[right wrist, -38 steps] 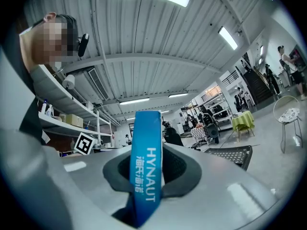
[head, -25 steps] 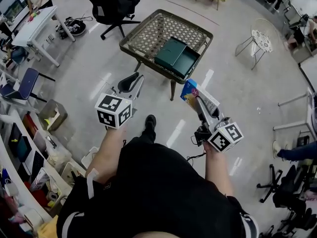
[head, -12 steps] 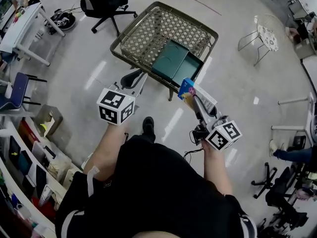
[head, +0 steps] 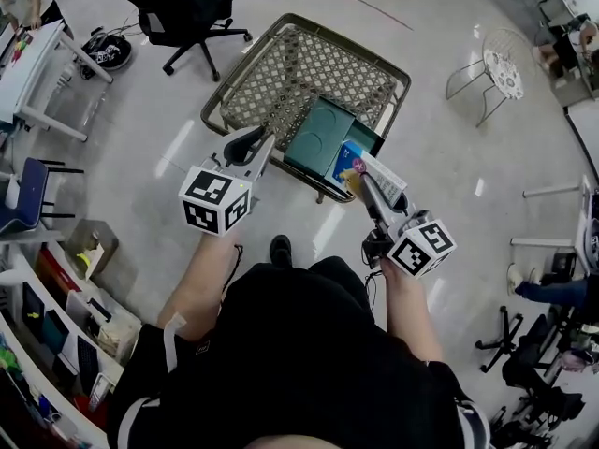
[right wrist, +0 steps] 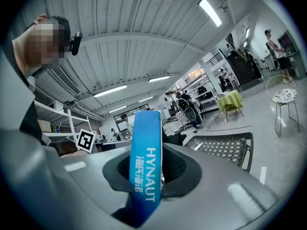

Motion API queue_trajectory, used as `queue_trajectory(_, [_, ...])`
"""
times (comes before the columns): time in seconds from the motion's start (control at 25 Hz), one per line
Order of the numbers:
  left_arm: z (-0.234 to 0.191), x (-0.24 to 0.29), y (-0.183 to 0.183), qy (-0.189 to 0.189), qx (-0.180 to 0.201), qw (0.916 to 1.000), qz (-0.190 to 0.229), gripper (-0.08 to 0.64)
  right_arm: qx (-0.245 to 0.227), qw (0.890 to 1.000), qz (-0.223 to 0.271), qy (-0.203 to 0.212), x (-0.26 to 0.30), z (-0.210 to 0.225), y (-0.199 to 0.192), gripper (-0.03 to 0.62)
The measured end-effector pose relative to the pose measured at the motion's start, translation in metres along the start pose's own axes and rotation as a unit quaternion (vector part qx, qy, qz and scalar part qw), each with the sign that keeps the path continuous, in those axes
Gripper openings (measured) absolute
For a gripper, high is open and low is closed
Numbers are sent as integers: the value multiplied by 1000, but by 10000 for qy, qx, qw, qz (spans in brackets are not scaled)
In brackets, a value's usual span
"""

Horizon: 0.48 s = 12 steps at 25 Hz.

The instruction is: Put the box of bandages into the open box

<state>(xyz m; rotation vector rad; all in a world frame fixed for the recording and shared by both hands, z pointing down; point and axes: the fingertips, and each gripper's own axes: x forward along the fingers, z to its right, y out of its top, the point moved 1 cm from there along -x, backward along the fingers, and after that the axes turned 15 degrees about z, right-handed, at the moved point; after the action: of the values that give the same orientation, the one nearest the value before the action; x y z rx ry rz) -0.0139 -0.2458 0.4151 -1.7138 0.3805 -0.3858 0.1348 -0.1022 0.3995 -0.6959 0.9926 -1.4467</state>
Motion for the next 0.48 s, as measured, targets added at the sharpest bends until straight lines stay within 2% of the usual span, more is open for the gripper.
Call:
queue_trajectory(0.24, [-5,24,-3,-1,-35,9999,-95,67,135,9999,-18,-35,11,22,2,84])
queue_trajectory(0.48, [1,63,-1,141,74,9998,-103,66,231,9997,-44,105,21,65,15,84])
